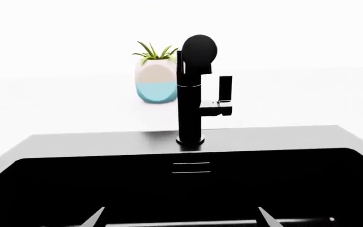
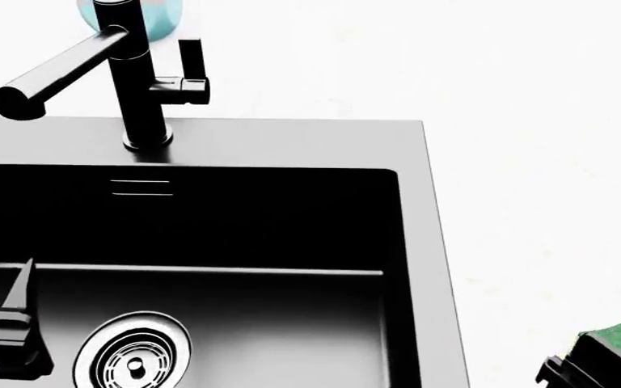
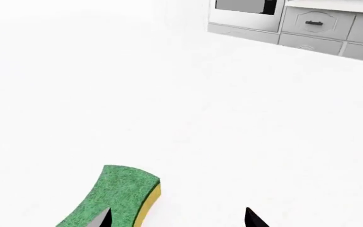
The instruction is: Pick the pan and sponge and place them into the sink. Then turn on the water.
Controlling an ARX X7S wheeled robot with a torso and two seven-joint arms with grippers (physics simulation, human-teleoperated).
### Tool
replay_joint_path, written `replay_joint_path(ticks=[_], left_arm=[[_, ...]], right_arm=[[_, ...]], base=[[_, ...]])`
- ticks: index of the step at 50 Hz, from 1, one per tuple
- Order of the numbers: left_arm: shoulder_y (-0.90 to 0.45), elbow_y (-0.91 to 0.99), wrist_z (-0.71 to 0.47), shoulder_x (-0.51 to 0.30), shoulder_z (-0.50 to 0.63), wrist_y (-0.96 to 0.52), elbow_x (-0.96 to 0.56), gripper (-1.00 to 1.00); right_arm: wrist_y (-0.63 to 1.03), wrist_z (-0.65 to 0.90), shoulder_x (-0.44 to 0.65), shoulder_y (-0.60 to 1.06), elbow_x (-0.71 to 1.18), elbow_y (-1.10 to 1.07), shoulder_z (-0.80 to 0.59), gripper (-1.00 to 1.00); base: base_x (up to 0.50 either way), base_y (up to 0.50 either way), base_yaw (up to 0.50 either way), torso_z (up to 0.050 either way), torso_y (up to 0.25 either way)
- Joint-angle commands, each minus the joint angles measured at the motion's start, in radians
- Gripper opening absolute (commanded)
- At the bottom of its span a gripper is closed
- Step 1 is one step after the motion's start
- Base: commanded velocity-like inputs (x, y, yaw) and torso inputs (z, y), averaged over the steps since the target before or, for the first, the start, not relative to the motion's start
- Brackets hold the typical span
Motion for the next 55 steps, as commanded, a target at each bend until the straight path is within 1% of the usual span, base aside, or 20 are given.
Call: replay_joint_path(ticks=[1,4,5,6,9,12,15,19,21,23,25,29,30,31,37,40,42,44,51,55], left_arm=[[0.009,-0.009,0.002,-0.004,-0.004,0.013,-0.004,1.0],[0.026,0.001,0.005,-0.008,-0.022,0.016,-0.012,1.0],[0.006,-0.017,-0.004,0.003,-0.001,0.018,-0.001,1.0],[0.032,0.0,0.008,-0.005,-0.039,0.018,-0.022,1.0],[0.031,-0.012,0.01,-0.005,-0.038,0.027,-0.02,1.0],[0.045,-0.013,0.012,-0.005,-0.047,0.037,-0.021,1.0],[0.048,-0.007,0.009,-0.007,-0.053,0.033,-0.025,1.0],[0.055,-0.018,0.011,0.0,-0.049,0.05,-0.021,1.0],[0.062,-0.016,0.011,0.0,-0.053,0.053,-0.023,1.0],[0.084,0.002,0.02,-0.011,-0.084,0.051,-0.04,1.0],[0.077,-0.007,0.016,-0.007,-0.073,0.056,-0.032,1.0],[0.08,-0.017,0.016,-0.004,-0.068,0.068,-0.027,1.0],[0.063,-0.027,0.007,0.003,-0.052,0.065,-0.02,1.0],[0.084,-0.014,0.017,-0.005,-0.071,0.069,-0.03,1.0],[0.084,-0.015,0.011,-0.005,-0.073,0.068,-0.031,1.0],[0.092,-0.013,0.014,-0.008,-0.079,0.073,-0.034,1.0],[0.077,-0.017,0.003,0.0,-0.06,0.069,-0.027,1.0],[0.107,-0.004,0.014,-0.009,-0.093,0.077,-0.04,1.0],[0.075,-0.017,-0.004,0.004,-0.069,0.074,-0.033,1.0],[0.097,-0.006,0.0,-0.002,-0.089,0.079,-0.042,1.0]], right_arm=[[0.06,0.246,-0.053,0.073,0.257,0.052,0.008,1.0],[0.102,0.309,-0.052,0.16,0.307,0.07,0.003,1.0],[0.108,0.333,-0.055,0.177,0.335,0.083,0.006,1.0],[0.119,0.358,-0.053,0.207,0.348,0.092,-0.012,1.0],[0.1,0.418,-0.055,0.255,0.42,0.146,-0.027,1.0],[-0.017,0.405,-0.033,0.235,0.386,0.22,-0.084,1.0],[-0.09,0.392,-0.032,0.229,0.362,0.304,-0.083,1.0],[-0.107,0.405,-0.024,0.266,0.355,0.356,-0.114,1.0],[-0.114,0.401,-0.026,0.271,0.364,0.383,-0.103,1.0],[-0.132,0.41,-0.011,0.267,0.339,0.391,-0.139,1.0],[-0.13,0.406,-0.022,0.273,0.353,0.426,-0.123,1.0],[-0.172,0.403,0.011,0.302,0.308,0.492,-0.162,1.0],[-0.17,0.403,0.005,0.313,0.317,0.514,-0.146,1.0],[-0.186,0.4,0.014,0.322,0.302,0.535,-0.159,1.0],[-0.259,0.38,0.037,0.349,0.266,0.661,-0.149,1.0],[-0.289,0.397,0.062,0.362,0.212,0.72,-0.178,1.0],[-0.316,0.369,0.062,0.369,0.219,0.769,-0.165,1.0],[-0.324,0.375,0.065,0.371,0.209,0.777,-0.17,1.0],[-0.367,0.359,0.073,0.364,0.193,0.875,-0.159,1.0],[-0.374,0.344,0.073,0.395,0.199,0.945,-0.149,1.0]], base=[[0.0,0.0,0.0,0.0,0.0],[0.0,0.0,0.0,0.0,0.0],[0.0,0.0,0.0,0.0,0.0],[0.0,0.0,0.0,0.0,0.0],[0.0,0.0,0.0,0.0,0.0],[0.0,0.0,0.0,0.0,0.0],[0.0,0.0,0.0,0.0,0.0],[0.0,0.0,0.0,0.0,0.0],[0.0,0.0,0.0,0.0,0.0],[0.0,0.0,0.0,0.0,0.0],[0.0,0.0,0.0,0.0,0.0],[0.0,0.0,0.0,0.0,0.0],[0.0,0.0,0.0,0.0,0.0],[0.0,0.0,0.0,0.0,0.0],[0.0,0.0,0.0,0.0,0.0],[0.0,0.0,0.0,0.0,0.0],[0.0,0.0,0.0,0.0,0.0],[0.0,0.0,0.0,0.0,0.0],[0.0,0.0,0.0,0.0,0.0],[0.0,0.0,0.0,0.0,0.0]])
